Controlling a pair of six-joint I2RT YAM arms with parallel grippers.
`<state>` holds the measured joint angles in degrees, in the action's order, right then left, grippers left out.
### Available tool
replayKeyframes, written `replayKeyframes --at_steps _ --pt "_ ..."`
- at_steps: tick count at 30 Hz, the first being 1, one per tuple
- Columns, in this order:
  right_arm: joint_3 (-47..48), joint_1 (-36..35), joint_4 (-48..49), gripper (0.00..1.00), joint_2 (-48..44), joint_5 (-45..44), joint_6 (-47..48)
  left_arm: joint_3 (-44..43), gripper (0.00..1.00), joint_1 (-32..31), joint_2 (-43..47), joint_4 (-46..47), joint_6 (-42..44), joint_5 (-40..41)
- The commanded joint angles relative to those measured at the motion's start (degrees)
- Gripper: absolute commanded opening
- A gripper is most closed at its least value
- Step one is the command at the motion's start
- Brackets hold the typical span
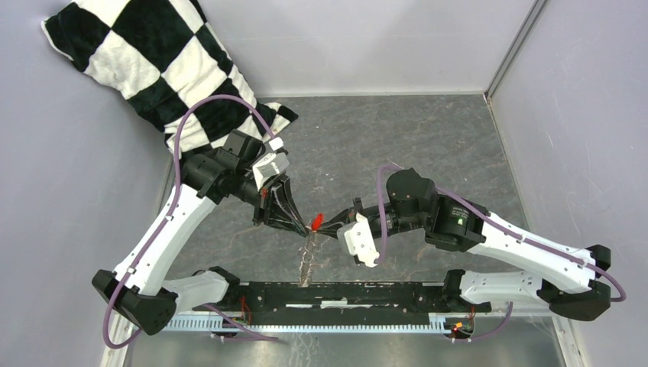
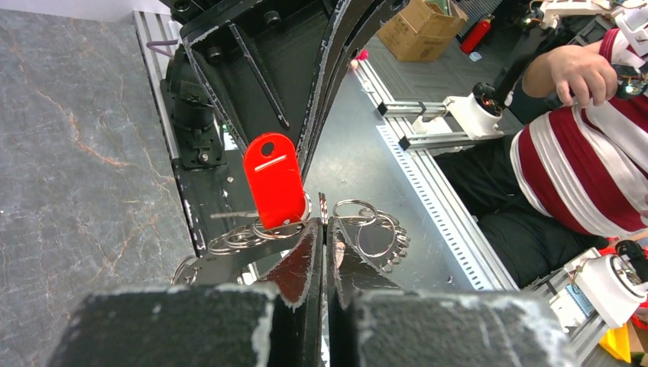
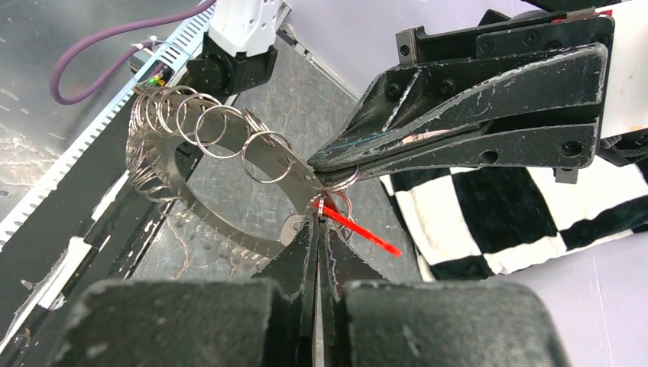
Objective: Put the keys on the keyring
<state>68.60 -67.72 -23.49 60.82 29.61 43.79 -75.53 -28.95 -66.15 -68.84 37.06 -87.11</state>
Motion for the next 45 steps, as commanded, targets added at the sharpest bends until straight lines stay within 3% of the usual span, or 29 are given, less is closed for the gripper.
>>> replayKeyframes --at_steps 1,19,38,45 --pt "1.1 -1.3 1.8 0.01 -0.7 -2.1 0.4 -0.4 0.02 0.1 0.4 1.5 -0.1 -6.5" --pt "2.0 -1.4 3.1 0.01 -1.8 -6.4 -0.7 -0.7 0.02 0.2 0.6 1.4 -0.7 -4.2" --pt "0.7 -1.5 1.9 0.01 -2.5 -4.4 0.9 -0.7 0.02 0.2 0.1 0.5 -2.2 -4.9" --pt "1.7 -1.6 -0.4 0.01 -0.9 -4.2 2.2 -3.7 0.02 0.3 -3.0 -11.2 8.9 -6.4"
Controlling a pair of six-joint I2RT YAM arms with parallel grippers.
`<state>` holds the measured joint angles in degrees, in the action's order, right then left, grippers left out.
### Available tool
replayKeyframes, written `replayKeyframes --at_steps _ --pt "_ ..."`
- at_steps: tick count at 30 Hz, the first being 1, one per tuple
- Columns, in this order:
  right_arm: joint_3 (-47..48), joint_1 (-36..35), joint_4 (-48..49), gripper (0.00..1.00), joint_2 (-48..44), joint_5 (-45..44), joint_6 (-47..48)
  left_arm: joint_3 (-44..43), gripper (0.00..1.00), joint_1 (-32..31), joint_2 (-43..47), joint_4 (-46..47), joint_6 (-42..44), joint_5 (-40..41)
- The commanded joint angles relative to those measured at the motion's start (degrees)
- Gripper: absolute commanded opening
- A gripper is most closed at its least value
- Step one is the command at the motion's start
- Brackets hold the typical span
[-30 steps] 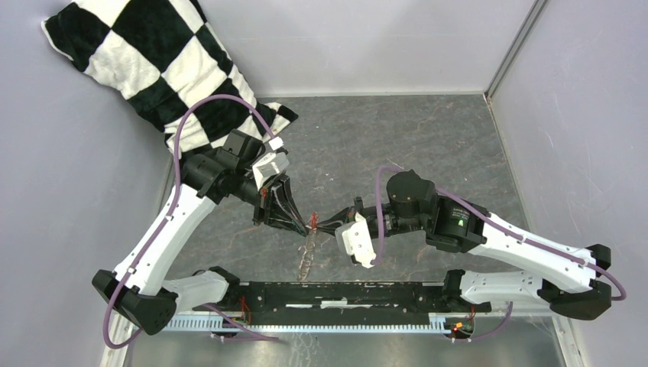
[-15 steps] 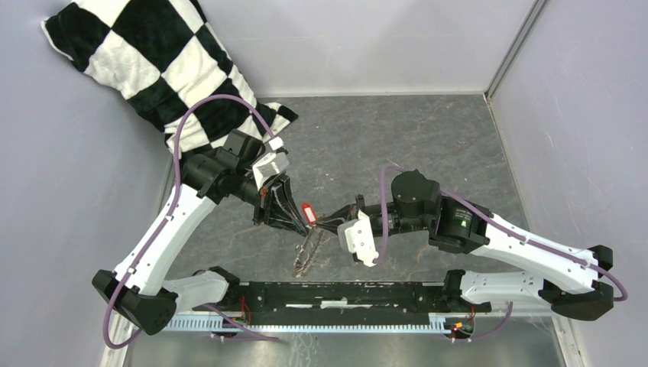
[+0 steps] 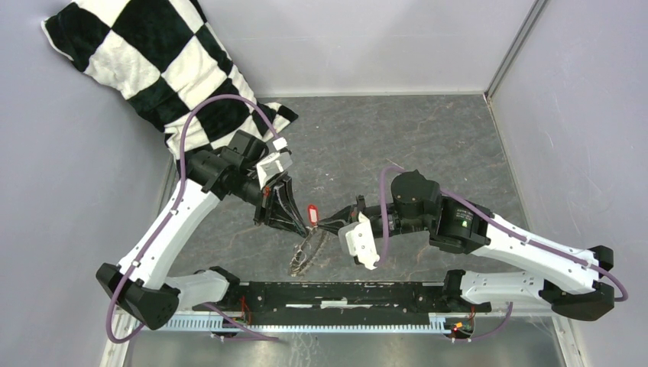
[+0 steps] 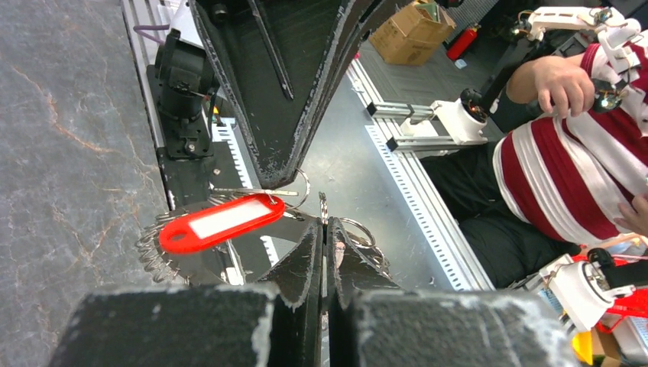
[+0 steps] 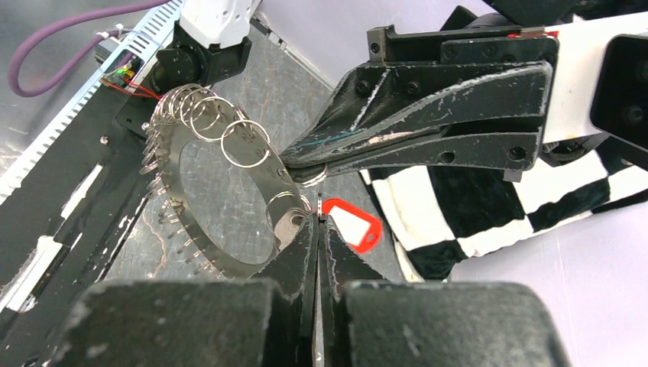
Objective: Put the keys on the keyring
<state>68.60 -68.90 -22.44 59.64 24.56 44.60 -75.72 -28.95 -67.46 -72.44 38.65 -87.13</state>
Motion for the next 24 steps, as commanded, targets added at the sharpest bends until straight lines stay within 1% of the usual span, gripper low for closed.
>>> replayKeyframes --at_steps 1,2,7,24 --pt "1.7 -0.5 -1.7 0.01 0.5 0.9 1.4 -4.3 0.02 0.3 -2.4 -9.9 9.6 -6.4" --pt "1.7 -0.6 -1.9 0.01 0.6 0.8 1.5 -5.0 0.02 0.3 -2.9 -11.3 10.8 -6.4" --pt "1.0 -0.7 -2.0 0.01 0.0 0.0 1.8 -5.2 0.02 0.3 -2.8 -11.4 11.9 -6.4" --pt "1.9 -2.3 -3.0 0.01 1.0 0.5 2.4 -5.5 0.02 1.5 -3.6 -11.4 12.0 -5.9"
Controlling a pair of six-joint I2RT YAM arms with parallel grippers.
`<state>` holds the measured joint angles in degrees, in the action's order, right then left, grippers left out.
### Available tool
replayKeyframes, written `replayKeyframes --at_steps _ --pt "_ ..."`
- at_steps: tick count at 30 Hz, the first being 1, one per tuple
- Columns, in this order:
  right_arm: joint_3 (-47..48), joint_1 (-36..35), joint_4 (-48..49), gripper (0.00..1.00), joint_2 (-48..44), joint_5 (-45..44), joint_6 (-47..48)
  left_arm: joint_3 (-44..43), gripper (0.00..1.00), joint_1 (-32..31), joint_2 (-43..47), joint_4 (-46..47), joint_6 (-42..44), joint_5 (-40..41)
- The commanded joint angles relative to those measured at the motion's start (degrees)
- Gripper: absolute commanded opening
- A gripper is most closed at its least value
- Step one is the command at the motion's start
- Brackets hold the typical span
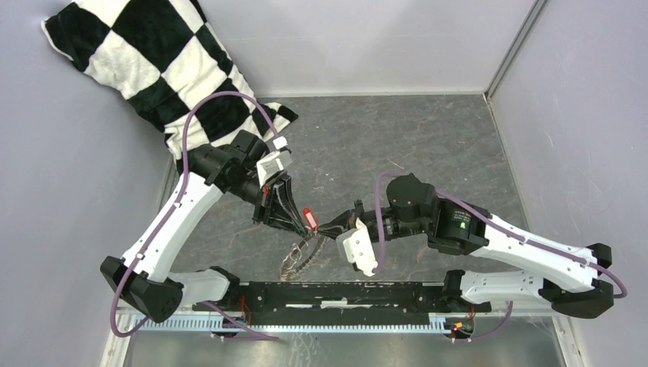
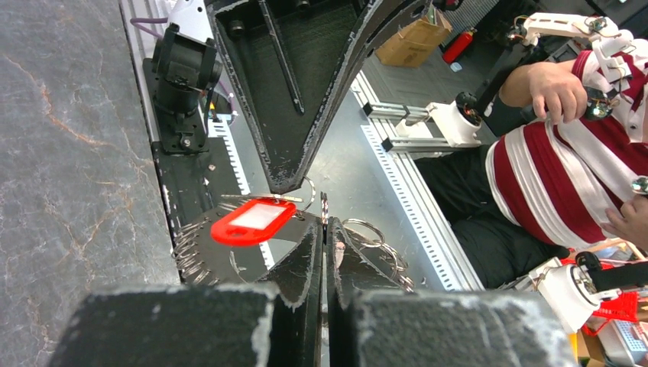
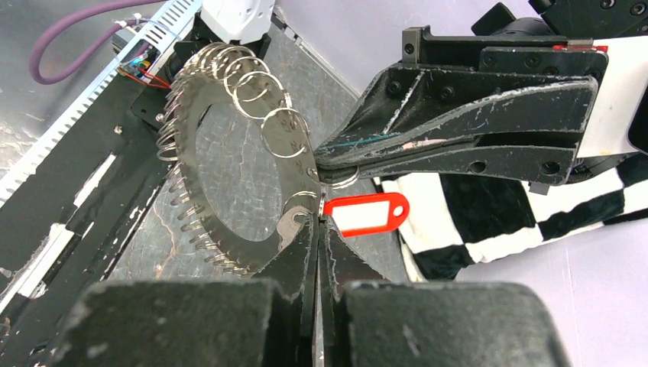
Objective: Put the keys on the keyring
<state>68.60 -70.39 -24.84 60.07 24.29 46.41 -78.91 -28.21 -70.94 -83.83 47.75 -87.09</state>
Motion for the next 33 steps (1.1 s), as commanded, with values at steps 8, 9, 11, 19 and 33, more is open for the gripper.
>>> replayKeyframes --at_steps 8,9,11,19,33 --pt "3.0 -1.2 0.4 0.01 1.3 0.1 -0.3 -1.7 0.02 0.9 0.3 0.0 3.1 -4.1" --pt "3.2 -1.2 0.4 0.01 1.6 -0.1 -0.3 -1.8 0.02 0.9 0.2 -0.1 3.2 -3.7" --pt "3.5 -1.2 0.4 0.01 1.8 -0.7 -0.5 -1.8 0.02 0.9 0.2 -0.1 3.1 -2.5" --pt "4.3 -1.3 -0.1 0.01 2.1 -1.7 -0.9 -2.0 0.02 0.9 -0.2 0.0 1.7 0.2" --pt "4.9 -1.3 0.0 0.01 2.3 -1.4 -2.0 -2.7 0.02 0.9 -0.9 1.8 -3.8 3.9"
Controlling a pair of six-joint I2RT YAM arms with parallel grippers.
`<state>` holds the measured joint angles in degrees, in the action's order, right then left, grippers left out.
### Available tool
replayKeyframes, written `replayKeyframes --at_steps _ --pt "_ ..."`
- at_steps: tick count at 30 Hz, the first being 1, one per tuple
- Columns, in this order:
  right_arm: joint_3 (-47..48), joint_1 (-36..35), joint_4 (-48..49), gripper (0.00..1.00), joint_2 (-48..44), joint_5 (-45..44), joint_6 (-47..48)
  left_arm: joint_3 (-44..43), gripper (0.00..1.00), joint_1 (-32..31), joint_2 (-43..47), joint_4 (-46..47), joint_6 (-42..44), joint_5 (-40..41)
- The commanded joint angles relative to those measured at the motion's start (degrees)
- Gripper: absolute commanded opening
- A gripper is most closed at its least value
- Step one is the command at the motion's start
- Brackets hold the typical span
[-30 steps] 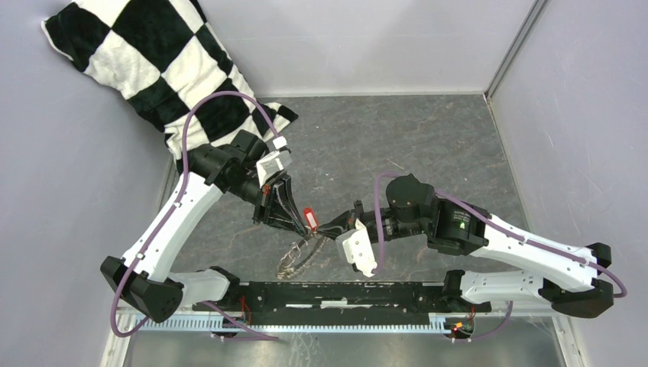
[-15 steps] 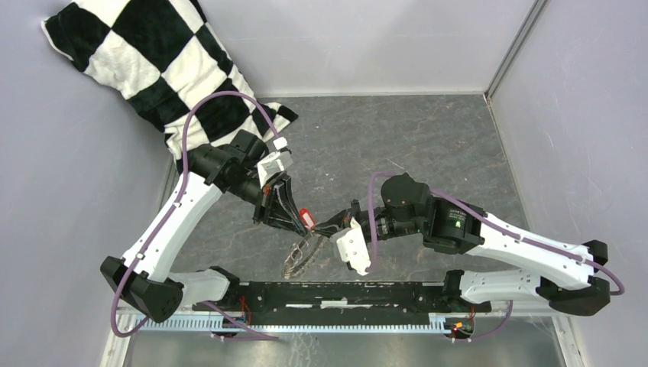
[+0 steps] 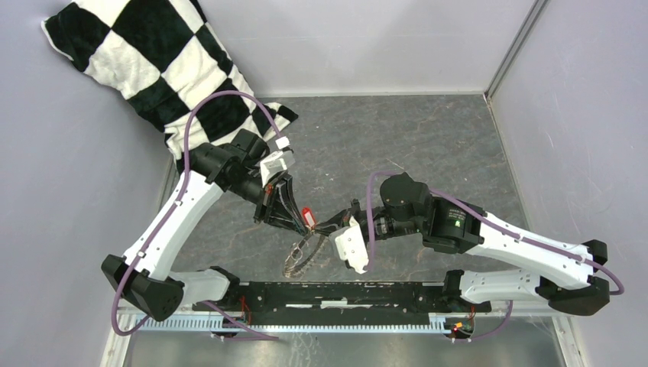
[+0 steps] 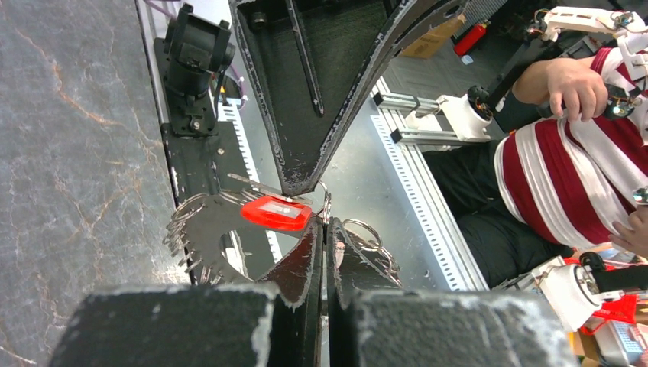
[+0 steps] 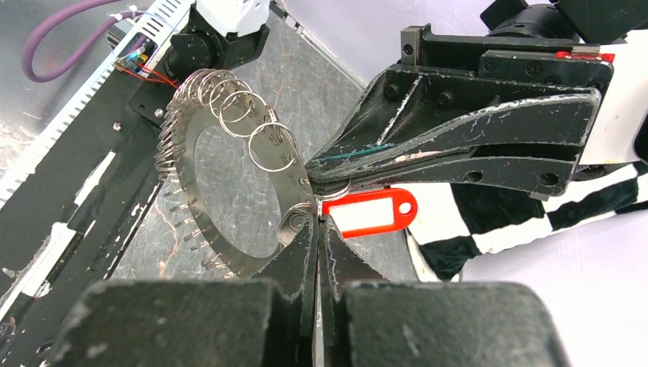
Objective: Put the keys on the keyring
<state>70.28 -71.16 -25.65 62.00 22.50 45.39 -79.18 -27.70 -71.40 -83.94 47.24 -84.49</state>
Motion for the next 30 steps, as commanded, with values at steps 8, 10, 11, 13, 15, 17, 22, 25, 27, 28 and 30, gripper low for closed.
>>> replayKeyframes --at_steps 8,10,11,13,15,17,22,25,27,28,30 --pt "3.7 -0.5 0.6 0.01 1.2 -0.7 -1.2 2.8 0.02 0.2 4.9 20.3 -23.3 6.9" --pt "3.8 -0.5 0.7 0.01 1.3 -1.1 -1.3 5.0 0.02 0.2 7.1 27.8 -28.9 7.7" --pt "3.8 -0.5 0.8 0.01 1.3 -1.3 -1.3 5.8 0.02 0.1 7.9 29.9 -31.3 7.9" --pt "3.8 -0.6 1.0 0.01 1.1 -1.6 -1.4 6.6 0.02 0.0 8.7 31.8 -33.4 8.4" --pt "3.6 -0.6 1.2 0.01 0.9 -1.7 -1.6 6.7 0.02 -0.1 8.9 31.8 -33.6 8.9" --pt "3.3 -0.6 1.6 0.01 0.6 -1.7 -1.8 6.6 0.02 -0.3 8.9 31.8 -33.6 9.3" --pt "3.2 -0.6 2.0 0.01 0.0 -2.3 -2.0 6.5 0.02 -1.0 9.0 31.9 -34.1 11.1" --pt "2.4 -0.6 2.6 0.01 -0.8 -3.4 -2.0 6.4 0.02 -1.8 9.0 32.0 -34.3 12.0" --pt "1.9 -0.6 2.8 0.01 -1.5 -3.8 -2.0 6.4 0.02 -2.1 9.1 32.0 -34.3 12.7" --pt "1.9 -0.6 2.8 0.01 -1.7 -3.8 -2.0 6.4 0.02 -2.2 9.2 31.9 -34.3 13.0" --pt "1.9 -0.5 2.8 0.01 -2.1 -3.6 -2.2 6.4 0.02 -2.5 9.1 32.0 -34.3 13.4"
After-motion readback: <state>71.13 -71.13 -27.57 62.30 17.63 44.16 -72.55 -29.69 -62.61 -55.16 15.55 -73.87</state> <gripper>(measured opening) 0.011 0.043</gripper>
